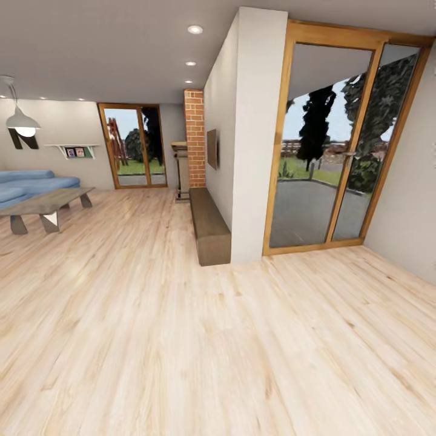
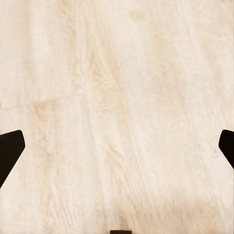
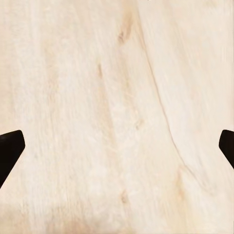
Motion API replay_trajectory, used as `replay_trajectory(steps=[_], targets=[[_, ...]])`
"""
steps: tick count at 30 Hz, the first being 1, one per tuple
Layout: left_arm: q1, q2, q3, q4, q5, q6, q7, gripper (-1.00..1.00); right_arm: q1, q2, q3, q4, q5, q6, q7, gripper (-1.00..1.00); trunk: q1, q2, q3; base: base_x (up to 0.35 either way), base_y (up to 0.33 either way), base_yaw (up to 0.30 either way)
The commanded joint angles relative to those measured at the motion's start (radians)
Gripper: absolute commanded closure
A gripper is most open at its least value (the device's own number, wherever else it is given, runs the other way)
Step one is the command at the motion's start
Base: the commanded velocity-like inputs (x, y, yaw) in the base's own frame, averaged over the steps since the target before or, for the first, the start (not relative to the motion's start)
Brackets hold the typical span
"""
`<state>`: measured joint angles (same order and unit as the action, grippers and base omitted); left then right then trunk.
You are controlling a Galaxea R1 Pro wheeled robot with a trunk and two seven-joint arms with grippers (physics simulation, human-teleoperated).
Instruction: Pick up the poster from the kitchen countertop and hang it on one of the wall nails in the kitchen.
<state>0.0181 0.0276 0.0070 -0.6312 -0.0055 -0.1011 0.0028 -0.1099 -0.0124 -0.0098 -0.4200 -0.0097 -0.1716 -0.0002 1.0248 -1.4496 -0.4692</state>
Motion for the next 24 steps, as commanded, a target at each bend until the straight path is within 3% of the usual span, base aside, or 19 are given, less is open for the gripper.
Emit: replay_trajectory(steps=[1, 24], targets=[[0.000, 0.000, 0.001, 0.000, -0.001, -0.002, 0.000, -1.00, -0.001, 0.000, -0.001, 0.001, -0.001, -0.003, 0.000, -1.00, 0.000, 0.000, -0.001, 0.056, 0.000, -0.187], [0.000, -0.001, 0.001, 0.001, -0.001, -0.002, -0.001, -1.00, -0.001, 0.000, -0.001, 0.001, -0.001, -0.003, 0.000, -1.00, 0.000, 0.000, -0.001, 0.007, 0.000, -0.262]])
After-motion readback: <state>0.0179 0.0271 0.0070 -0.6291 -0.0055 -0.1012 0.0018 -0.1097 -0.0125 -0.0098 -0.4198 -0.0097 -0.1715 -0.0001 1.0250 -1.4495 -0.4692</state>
